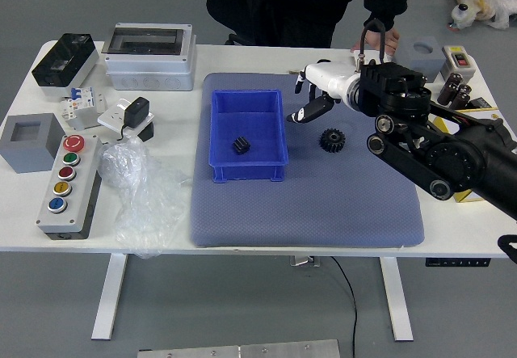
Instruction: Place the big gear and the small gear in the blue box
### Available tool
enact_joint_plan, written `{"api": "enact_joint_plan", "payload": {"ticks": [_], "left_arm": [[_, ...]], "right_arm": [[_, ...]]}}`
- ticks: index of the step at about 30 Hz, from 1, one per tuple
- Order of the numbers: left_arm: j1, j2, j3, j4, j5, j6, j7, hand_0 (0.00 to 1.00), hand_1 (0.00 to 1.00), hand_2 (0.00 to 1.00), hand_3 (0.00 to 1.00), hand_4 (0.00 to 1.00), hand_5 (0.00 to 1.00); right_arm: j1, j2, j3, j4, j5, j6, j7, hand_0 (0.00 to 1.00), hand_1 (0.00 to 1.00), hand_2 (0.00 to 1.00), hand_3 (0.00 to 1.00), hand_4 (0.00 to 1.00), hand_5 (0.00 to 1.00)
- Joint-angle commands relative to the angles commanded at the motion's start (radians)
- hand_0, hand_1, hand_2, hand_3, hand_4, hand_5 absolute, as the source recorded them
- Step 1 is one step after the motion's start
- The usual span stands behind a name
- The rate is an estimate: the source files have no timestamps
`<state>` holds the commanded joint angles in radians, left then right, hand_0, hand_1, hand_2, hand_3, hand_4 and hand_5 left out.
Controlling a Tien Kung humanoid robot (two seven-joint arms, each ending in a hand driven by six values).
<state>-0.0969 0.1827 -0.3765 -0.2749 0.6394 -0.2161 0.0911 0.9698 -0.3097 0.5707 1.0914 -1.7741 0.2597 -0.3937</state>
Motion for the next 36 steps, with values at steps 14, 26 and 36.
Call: {"api": "enact_joint_plan", "payload": {"ticks": [14, 26, 36], "left_arm": [[-0.004, -0.004, -0.004, 0.0, 0.002, 0.0, -0.001, 0.862, 0.83, 0.829, 0.782, 0.601, 0.375], [-0.007, -0.006, -0.004, 0.0, 0.003, 0.0, -0.001, 0.862, 0.83, 0.829, 0.782, 0.601, 0.375], [-0.007, -0.008, -0.001, 0.0, 0.003, 0.0, 0.0, 0.862, 0.83, 0.829, 0.781, 0.6, 0.375]], "right_arm": [[-0.022, -0.034, -0.005, -0.066, 0.047, -0.013, 0.067, 0.529, 0.533, 0.673, 0.716, 0.839, 0.462], [-0.027, -0.032, -0.019, -0.125, 0.092, -0.02, 0.113, 0.622, 0.612, 0.736, 0.704, 0.826, 0.424], [-0.031, -0.028, -0.033, -0.161, 0.108, -0.027, 0.127, 0.64, 0.626, 0.756, 0.682, 0.791, 0.347]]}}
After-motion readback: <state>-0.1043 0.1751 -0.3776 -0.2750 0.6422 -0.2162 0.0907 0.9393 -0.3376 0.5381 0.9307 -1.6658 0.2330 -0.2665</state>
